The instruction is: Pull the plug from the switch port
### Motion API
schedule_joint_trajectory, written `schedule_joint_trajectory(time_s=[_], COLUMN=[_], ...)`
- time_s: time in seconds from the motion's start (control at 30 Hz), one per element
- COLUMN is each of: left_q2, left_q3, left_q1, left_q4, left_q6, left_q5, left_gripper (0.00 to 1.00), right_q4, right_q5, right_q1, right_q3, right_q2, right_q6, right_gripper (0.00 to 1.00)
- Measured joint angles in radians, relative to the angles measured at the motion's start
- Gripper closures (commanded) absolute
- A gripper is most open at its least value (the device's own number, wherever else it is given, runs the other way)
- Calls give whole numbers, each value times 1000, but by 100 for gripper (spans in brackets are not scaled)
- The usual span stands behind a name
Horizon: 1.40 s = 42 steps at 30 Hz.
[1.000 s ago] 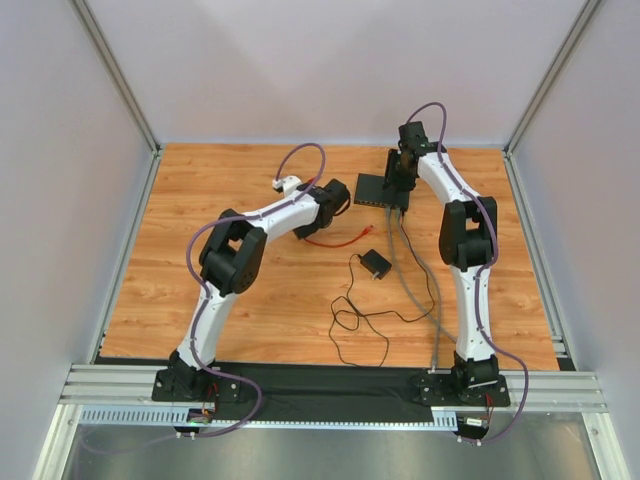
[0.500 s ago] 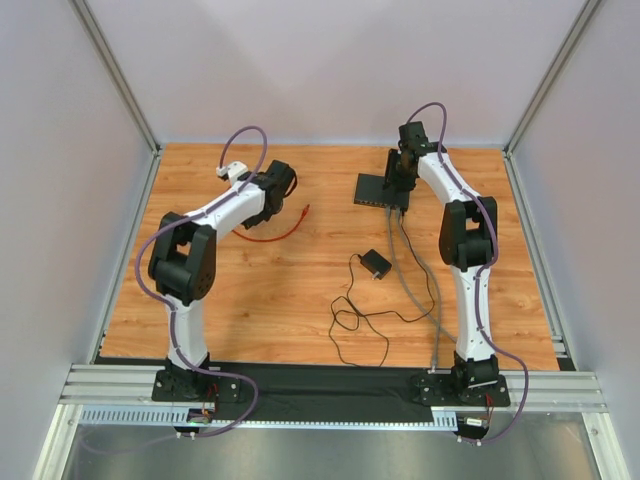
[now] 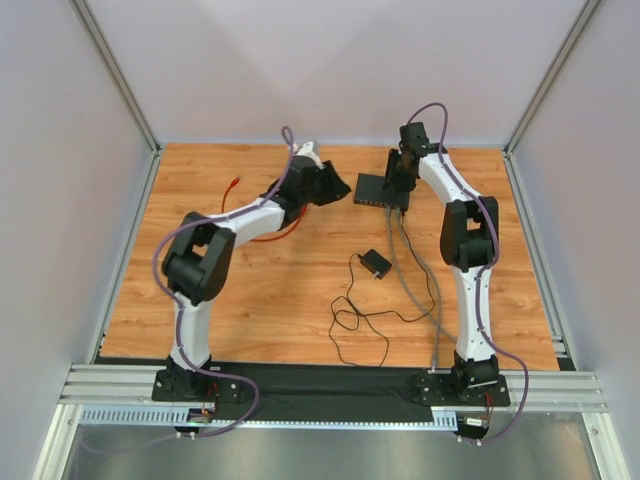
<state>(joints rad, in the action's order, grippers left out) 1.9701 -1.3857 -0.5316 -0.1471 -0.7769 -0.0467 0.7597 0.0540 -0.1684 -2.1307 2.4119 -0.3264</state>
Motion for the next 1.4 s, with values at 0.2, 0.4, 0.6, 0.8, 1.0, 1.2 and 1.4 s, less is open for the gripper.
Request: schedule_joint_trajectory(time_s=[0.2, 0.4, 0.6, 0.8, 1.0, 1.2, 1.4], left_q2=[315, 404, 403, 408, 446, 477, 502], left_q3=[-206, -230, -231, -290, -395, -425, -451], left_q1=[-106, -145, -139, -137, -137, -137, -136], left_q4=[-217, -222, -230, -114, -75, -5, 34], left_q6=[-60, -110, -159, -200, -243, -268, -290], left_q5=[-312, -353, -269, -158, -136, -117, -109], left_gripper=[55, 56, 54, 54, 55, 56, 56], right_q4=[-34, -38, -38, -39, -39, -39, -39], right_q5=[20, 46, 53, 54, 55, 56, 56], right_q1=[8, 17, 19, 19, 19, 19, 19], right_q3=[38, 40, 40, 41, 41, 41, 41], right_q2=[-18, -18, -18, -18, -18, -18, -18], right_q6=[-11, -19, -19, -19, -19, -19, -19], right_gripper=[56, 56, 56, 56, 56, 56, 56])
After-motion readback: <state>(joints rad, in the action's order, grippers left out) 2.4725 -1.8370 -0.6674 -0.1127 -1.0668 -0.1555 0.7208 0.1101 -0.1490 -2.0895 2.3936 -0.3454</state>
